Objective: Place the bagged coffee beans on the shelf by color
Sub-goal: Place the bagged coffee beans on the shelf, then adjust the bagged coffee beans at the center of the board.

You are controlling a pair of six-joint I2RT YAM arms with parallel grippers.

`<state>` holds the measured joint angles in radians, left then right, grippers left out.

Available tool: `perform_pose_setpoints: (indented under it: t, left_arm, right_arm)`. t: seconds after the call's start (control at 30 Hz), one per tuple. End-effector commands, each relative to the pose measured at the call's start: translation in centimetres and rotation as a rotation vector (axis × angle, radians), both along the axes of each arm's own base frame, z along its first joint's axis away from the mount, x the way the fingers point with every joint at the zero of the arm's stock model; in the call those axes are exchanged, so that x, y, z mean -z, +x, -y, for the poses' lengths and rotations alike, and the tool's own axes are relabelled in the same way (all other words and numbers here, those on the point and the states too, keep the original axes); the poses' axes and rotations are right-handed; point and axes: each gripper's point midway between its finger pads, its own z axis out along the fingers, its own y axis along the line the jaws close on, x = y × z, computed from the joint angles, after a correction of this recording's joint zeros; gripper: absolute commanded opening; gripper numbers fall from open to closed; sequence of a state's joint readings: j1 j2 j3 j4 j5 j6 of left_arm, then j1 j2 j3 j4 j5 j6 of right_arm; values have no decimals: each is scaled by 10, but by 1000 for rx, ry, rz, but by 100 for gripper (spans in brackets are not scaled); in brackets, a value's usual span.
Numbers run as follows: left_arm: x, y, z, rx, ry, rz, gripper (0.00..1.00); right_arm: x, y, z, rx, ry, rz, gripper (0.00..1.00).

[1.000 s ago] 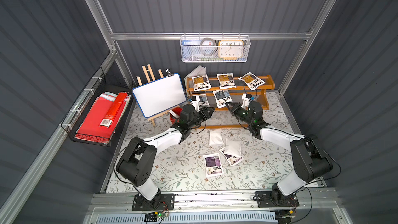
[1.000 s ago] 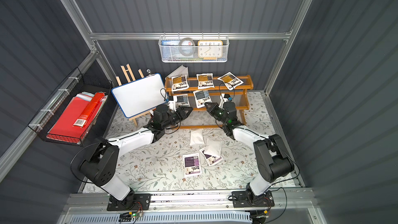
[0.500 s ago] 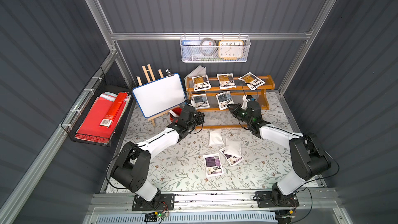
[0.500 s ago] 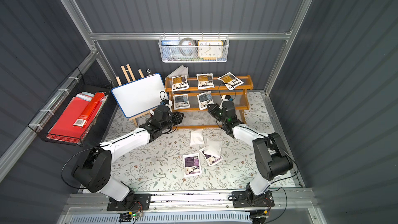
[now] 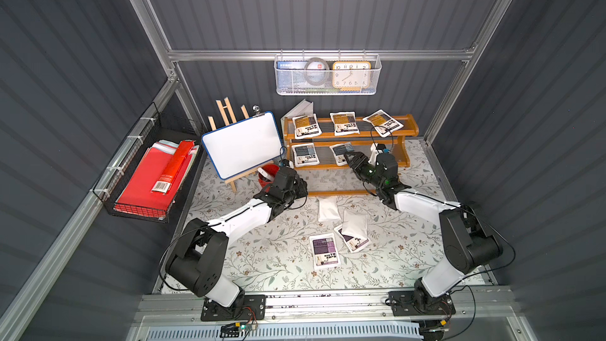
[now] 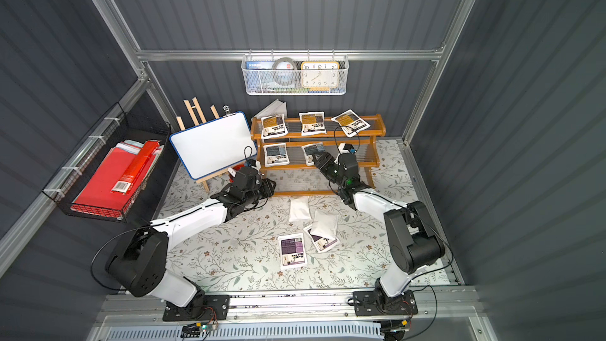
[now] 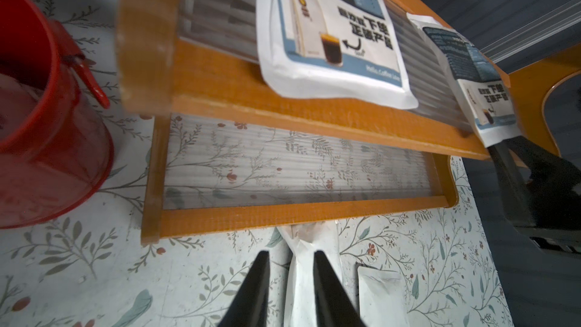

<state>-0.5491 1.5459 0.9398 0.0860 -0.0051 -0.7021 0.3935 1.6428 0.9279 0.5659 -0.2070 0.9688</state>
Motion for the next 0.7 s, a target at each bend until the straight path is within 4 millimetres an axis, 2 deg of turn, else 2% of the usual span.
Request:
perform_pose_setpoints:
  t: [0.0,0.23,0.33,0.4,0.57,0.67]
  left_arm:
    - [-3,-10,-1,35,26,18,29]
    - [6,-15,2,74,49,5,30]
    - [10,-20,12,136,47,-3,30]
    - [17,-26,23,203,49,-14,29]
    - [50,-43,48,366,75,-80,27]
    - [68,-55,59,452,47,-145,28]
  right_arm:
    - [38,-20,13,20,-61,-127,69]
    - [43,-67,48,97,-155,-160,70]
    - [43,-89,51,79,-228,-154,69]
    - [47,-101,42,22,-273,-153,68]
    - [70,-132,-1,-176,-337,-174,63]
    - [85,-139,-21,-245,-336,-194,52]
